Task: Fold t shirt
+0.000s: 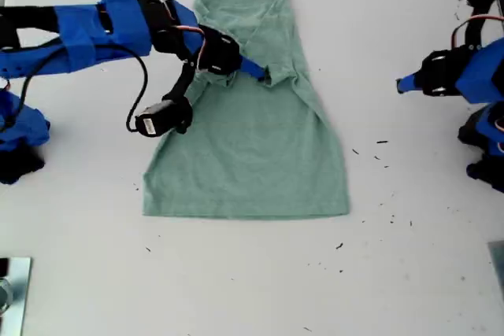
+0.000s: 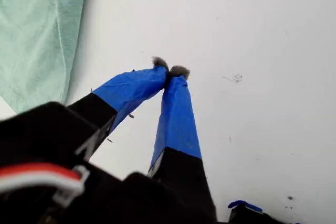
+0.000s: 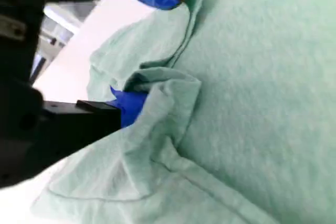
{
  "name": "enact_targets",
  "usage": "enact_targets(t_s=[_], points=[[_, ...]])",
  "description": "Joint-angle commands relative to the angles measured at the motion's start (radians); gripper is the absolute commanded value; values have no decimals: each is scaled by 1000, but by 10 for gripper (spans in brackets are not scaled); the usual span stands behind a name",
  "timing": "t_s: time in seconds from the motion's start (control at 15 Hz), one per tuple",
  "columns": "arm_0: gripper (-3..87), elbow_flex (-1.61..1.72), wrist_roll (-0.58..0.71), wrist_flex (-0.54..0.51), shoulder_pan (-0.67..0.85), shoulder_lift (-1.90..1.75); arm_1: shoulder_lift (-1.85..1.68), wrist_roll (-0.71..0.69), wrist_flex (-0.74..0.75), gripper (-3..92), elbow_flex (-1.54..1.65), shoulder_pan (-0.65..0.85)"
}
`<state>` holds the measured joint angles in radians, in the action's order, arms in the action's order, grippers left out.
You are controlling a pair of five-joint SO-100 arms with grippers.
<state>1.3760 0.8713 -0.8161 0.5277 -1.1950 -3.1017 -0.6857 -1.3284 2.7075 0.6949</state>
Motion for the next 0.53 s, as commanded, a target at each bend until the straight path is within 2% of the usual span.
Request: enact_targets(t_s=[0.0, 0.07, 0.2, 0.27, 0.33, 0.47], points=[[281, -137, 8, -112, -83, -198, -12, 8, -2, 19, -5, -11], [242, -109, -49, -199, -61, -356, -12, 5, -2, 19, -6, -9], [40, 92, -153, -376, 52, -730, -3, 2, 3, 19, -5, -9], [7, 302, -184, -390, 98, -933, -3, 2, 3, 19, -5, -11], [-2, 538, -209, -339, 97, -1135, 0, 2, 5, 19, -5, -12], [-2, 1111, -388, -137, 17, -1531, 8, 2, 11, 19, 2, -20]])
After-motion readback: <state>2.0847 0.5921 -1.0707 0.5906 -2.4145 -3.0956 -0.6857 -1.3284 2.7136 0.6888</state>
